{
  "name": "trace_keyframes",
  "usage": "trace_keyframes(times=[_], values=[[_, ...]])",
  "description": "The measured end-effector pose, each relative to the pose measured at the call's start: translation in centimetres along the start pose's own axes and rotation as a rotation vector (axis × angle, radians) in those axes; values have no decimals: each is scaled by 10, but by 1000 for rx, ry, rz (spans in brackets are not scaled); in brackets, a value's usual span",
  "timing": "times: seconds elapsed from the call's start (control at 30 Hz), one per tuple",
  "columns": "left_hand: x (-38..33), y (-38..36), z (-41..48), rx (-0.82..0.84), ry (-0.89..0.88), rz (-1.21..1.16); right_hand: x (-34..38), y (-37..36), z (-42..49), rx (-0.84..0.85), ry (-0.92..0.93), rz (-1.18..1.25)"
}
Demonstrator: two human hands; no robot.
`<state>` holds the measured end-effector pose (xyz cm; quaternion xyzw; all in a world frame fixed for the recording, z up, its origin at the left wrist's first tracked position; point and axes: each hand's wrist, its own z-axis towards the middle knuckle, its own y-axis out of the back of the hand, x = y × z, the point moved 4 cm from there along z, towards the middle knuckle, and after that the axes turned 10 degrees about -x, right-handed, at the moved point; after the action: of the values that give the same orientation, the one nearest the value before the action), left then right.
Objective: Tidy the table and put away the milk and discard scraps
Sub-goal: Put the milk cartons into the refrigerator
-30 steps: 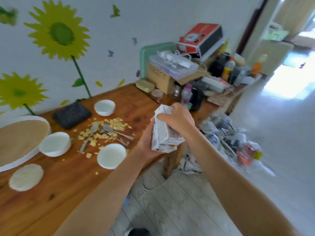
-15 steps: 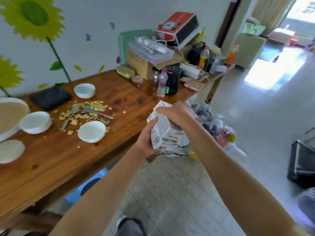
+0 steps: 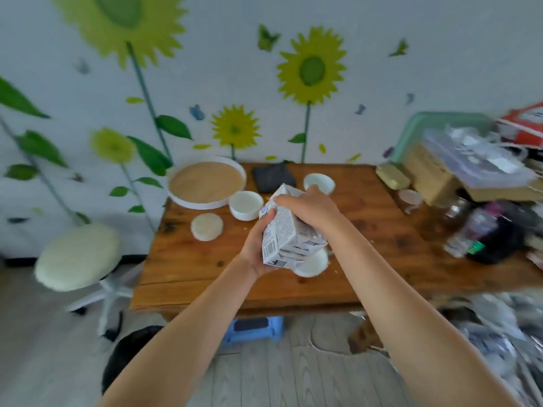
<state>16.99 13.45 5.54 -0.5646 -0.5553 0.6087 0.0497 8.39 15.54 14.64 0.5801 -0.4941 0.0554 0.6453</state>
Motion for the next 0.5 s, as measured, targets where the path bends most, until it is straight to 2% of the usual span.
trace_keyframes(times=[0.23, 0.3, 0.5], values=[[-61, 50, -49, -250, -250, -181, 75, -60, 0, 233, 183, 88], [-72, 59, -70, -317, -333, -163, 91, -79, -7, 302, 248, 69], [-63, 71, -147, -530, -544, -206, 120, -121, -59, 593, 506, -23]])
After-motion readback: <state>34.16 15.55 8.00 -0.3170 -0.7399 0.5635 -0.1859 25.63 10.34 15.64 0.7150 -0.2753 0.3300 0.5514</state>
